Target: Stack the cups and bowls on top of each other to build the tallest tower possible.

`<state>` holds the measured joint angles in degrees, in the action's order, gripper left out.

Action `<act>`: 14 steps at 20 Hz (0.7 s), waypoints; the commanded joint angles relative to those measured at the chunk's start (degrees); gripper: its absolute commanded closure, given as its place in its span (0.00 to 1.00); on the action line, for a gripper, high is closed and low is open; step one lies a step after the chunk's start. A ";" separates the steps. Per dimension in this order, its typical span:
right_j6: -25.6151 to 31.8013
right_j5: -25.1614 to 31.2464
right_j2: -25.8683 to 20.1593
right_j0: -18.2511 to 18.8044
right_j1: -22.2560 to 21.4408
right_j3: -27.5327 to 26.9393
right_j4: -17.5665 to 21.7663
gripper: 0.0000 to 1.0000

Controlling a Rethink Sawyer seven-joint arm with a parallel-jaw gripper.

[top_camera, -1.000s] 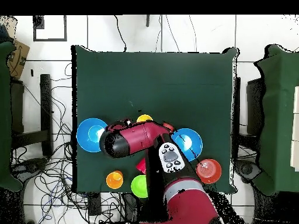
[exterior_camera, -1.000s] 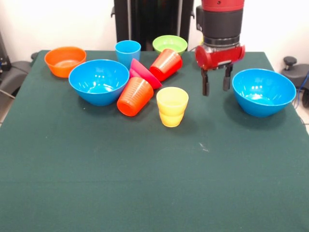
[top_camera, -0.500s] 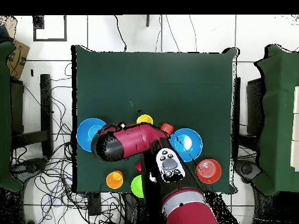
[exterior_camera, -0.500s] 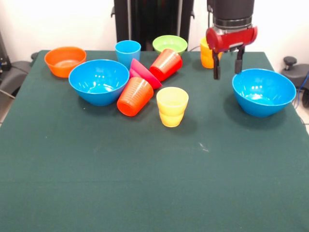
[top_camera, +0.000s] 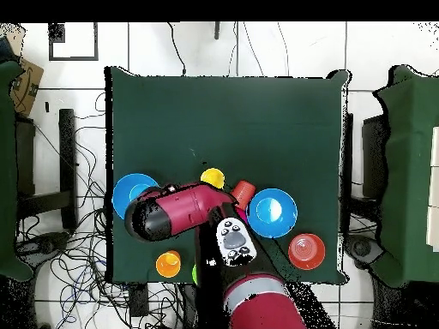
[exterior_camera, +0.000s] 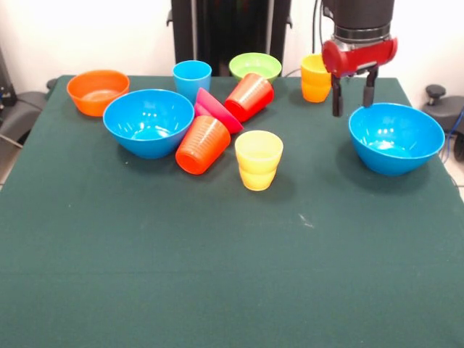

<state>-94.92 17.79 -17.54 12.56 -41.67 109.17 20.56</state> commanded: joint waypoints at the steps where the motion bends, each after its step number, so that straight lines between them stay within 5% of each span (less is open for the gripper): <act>1: -8.08 -3.36 2.10 -3.96 5.38 -1.28 1.82 0.00; 14: -7.91 -8.08 7.06 -7.91 9.70 -6.09 0.53 0.00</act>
<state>-94.92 11.59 -12.43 5.25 -35.39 107.57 20.54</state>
